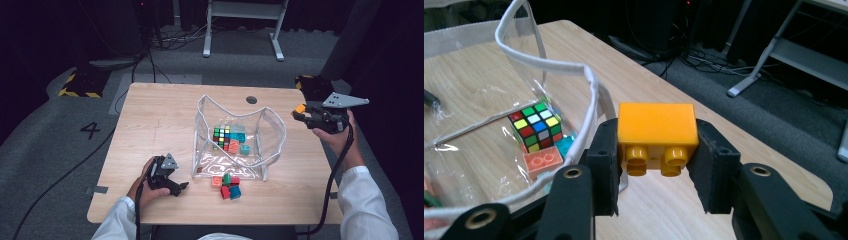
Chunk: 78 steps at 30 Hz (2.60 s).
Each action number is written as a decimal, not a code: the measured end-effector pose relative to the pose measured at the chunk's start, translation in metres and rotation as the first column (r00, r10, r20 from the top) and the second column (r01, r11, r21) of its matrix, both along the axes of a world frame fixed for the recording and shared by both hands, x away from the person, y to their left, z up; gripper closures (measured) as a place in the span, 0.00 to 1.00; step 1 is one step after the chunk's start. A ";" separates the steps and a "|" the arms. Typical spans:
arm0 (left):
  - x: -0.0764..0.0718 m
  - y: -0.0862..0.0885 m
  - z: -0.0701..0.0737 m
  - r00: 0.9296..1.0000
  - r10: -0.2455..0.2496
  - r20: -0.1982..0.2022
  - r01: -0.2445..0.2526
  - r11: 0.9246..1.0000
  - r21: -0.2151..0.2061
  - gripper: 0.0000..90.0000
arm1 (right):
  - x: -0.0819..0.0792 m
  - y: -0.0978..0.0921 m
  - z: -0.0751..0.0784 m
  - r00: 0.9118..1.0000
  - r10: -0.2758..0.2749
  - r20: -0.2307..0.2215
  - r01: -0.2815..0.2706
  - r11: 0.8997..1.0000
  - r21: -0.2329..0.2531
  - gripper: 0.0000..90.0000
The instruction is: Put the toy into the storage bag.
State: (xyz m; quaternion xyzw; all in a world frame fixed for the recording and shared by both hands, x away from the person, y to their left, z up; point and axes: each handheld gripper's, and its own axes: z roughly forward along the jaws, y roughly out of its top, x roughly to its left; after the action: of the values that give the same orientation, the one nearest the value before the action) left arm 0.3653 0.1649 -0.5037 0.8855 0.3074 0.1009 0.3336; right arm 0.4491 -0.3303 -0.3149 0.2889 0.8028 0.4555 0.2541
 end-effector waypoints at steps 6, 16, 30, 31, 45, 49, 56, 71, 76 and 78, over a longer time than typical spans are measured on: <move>0.000 0.000 0.000 1.000 0.000 0.000 0.000 1.000 0.000 0.00 | 0.006 0.009 0.007 1.000 0.000 0.019 0.000 1.000 0.009 0.66; 0.000 0.000 0.000 1.000 0.000 0.000 0.000 1.000 0.000 0.00 | 0.007 0.040 0.011 0.997 0.081 0.019 -0.081 0.997 0.016 0.66; 0.000 0.000 0.000 1.000 0.000 0.000 0.000 1.000 0.000 0.00 | 0.002 0.092 0.005 0.960 0.281 -0.012 -0.281 0.958 -0.050 0.66; 0.000 0.000 0.000 1.000 0.000 0.000 0.000 1.000 0.000 0.00 | 0.002 0.095 0.005 0.957 0.289 -0.016 -0.290 0.955 -0.059 0.66; 0.000 0.000 0.000 1.000 0.002 0.000 -0.002 1.000 0.001 0.00 | 0.009 0.143 -0.006 0.922 0.355 -0.151 -0.383 0.888 -0.253 0.66; 0.000 0.000 0.000 1.000 0.002 0.000 -0.002 1.000 0.001 0.00 | 0.011 0.147 -0.007 0.915 0.354 -0.196 -0.399 0.866 -0.301 0.65; 0.000 0.000 0.000 1.000 0.002 0.000 -0.002 1.000 0.001 0.00 | 0.017 0.145 -0.020 0.918 0.289 -0.272 -0.384 0.821 -0.422 0.65; 0.000 0.000 0.000 1.000 0.002 0.000 -0.002 1.000 0.001 0.00 | 0.017 0.103 -0.021 0.932 0.182 -0.313 -0.320 0.817 -0.480 0.65; 0.000 0.000 0.000 1.000 0.001 0.001 -0.001 1.000 0.000 0.00 | 0.013 0.099 -0.023 0.935 0.193 -0.298 -0.320 0.824 -0.468 0.61; 0.000 0.000 0.000 1.000 0.001 0.000 -0.001 1.000 0.000 0.00 | 0.010 0.096 -0.023 0.935 0.216 -0.281 -0.327 0.833 -0.447 0.59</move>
State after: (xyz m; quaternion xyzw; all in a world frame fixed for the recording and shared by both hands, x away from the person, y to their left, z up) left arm 0.3650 0.1649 -0.5037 0.8854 0.3078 0.1012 0.3334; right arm 0.4596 -0.2346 -0.3376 0.1462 0.9472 0.2357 0.1611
